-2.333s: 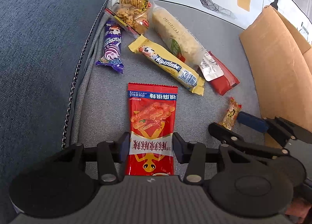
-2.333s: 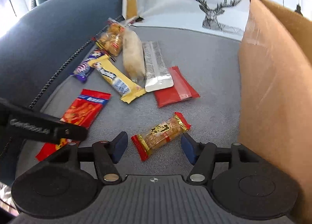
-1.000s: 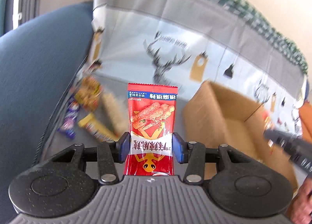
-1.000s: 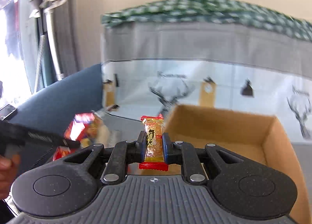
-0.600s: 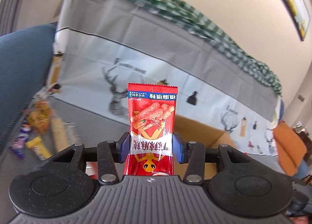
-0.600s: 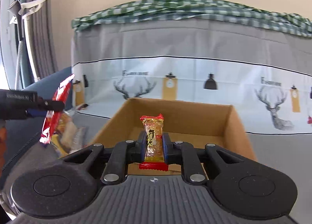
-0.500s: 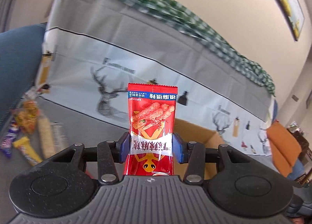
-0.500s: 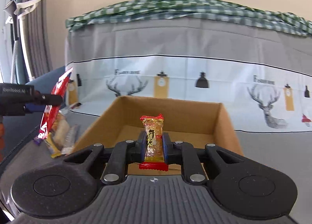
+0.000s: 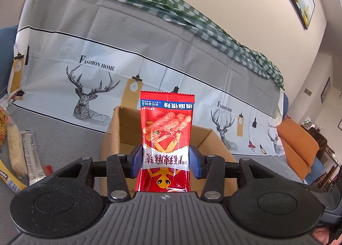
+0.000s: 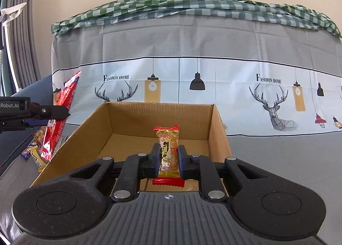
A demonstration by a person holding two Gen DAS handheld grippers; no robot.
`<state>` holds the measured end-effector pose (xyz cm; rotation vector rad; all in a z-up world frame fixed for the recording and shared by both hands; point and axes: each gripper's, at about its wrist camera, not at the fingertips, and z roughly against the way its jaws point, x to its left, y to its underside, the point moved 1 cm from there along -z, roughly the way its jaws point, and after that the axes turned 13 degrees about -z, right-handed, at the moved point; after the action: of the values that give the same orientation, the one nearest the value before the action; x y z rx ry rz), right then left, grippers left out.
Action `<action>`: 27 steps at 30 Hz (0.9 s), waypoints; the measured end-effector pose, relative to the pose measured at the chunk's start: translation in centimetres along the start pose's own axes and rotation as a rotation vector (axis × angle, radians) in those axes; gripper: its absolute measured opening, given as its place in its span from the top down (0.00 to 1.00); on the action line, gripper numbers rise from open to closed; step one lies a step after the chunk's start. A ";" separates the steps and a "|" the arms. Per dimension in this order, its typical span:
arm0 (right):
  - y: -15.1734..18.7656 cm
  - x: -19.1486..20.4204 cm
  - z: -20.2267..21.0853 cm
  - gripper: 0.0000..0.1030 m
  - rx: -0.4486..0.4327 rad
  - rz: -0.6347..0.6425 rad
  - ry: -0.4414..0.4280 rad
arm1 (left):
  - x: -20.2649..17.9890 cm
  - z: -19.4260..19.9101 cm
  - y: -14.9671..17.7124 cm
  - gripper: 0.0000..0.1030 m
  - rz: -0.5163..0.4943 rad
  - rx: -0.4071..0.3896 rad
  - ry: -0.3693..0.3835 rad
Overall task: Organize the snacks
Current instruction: 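Carry the red packet and gold bar over the cardboard box with both tools, then open both tools to drop the red packet and gold bar into the box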
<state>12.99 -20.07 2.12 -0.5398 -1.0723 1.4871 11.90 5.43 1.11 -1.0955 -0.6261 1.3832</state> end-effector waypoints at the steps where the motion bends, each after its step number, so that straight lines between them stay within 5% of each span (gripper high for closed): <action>1: 0.0 0.2 -0.1 0.83 0.000 0.002 -0.001 | -0.2 0.0 0.1 0.52 -0.006 0.001 0.000; 27: 0.3 1.0 -0.9 0.83 0.012 0.022 0.003 | -1.1 0.0 0.4 0.52 -0.057 0.014 0.027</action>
<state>13.38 -18.79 1.72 -0.5469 -1.0577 1.5100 11.60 4.36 1.04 -1.0759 -0.6230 1.3202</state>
